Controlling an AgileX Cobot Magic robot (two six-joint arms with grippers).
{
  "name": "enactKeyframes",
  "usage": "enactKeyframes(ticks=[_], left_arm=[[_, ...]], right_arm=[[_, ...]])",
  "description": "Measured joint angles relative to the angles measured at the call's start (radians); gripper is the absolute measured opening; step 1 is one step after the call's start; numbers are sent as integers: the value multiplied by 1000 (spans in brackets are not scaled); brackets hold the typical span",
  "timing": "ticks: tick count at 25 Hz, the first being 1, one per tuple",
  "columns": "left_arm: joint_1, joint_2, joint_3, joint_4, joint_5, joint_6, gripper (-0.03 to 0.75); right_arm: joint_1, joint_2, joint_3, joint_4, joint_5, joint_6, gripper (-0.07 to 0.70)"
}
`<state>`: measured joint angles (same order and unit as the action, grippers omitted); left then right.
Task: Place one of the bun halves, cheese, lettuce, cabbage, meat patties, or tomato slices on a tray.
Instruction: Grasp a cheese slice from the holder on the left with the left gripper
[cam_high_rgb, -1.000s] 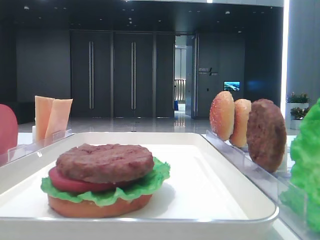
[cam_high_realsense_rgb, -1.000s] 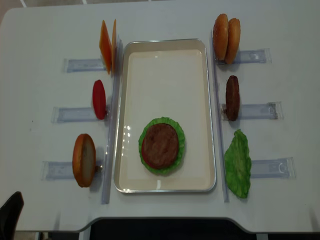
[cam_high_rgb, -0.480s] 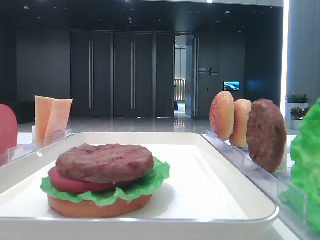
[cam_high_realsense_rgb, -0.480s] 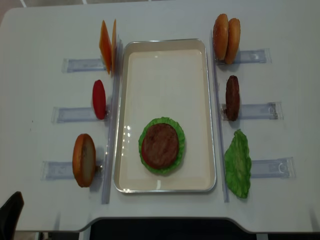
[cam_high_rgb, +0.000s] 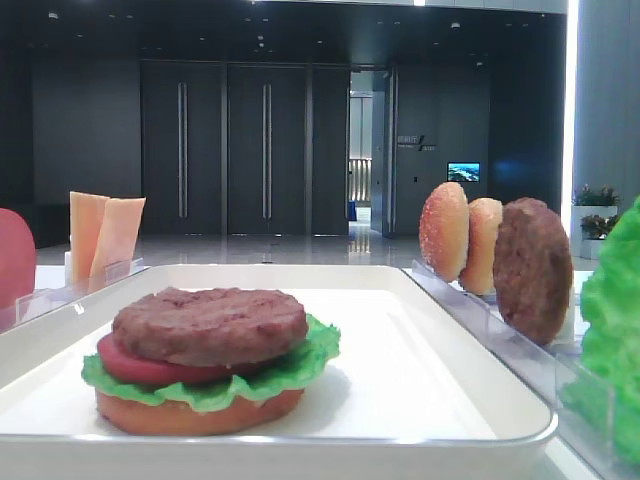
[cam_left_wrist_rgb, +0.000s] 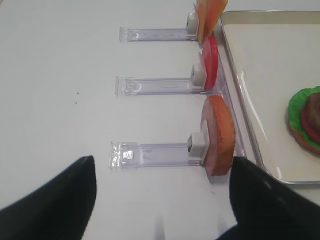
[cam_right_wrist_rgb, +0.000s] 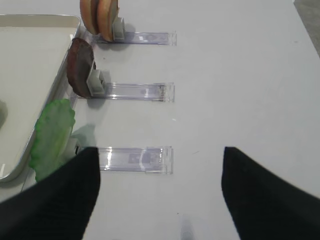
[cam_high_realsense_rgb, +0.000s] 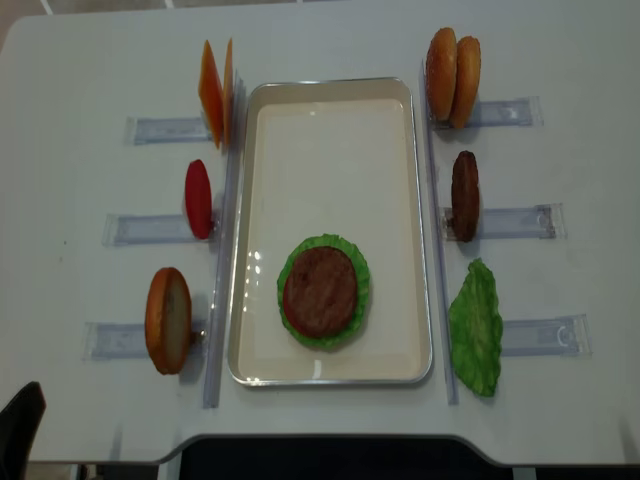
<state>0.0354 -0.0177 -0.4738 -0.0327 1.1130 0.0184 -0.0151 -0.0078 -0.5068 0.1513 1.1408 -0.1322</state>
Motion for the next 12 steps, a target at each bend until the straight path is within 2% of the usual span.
enactKeyframes(ticks=[5,12], left_arm=[[0,78,-34,0,41,-18,633],[0,330,-140,-2,91,-27,633]], right_arm=[[0,0,0,0,0,0,489],[0,0,0,0,0,0,486]])
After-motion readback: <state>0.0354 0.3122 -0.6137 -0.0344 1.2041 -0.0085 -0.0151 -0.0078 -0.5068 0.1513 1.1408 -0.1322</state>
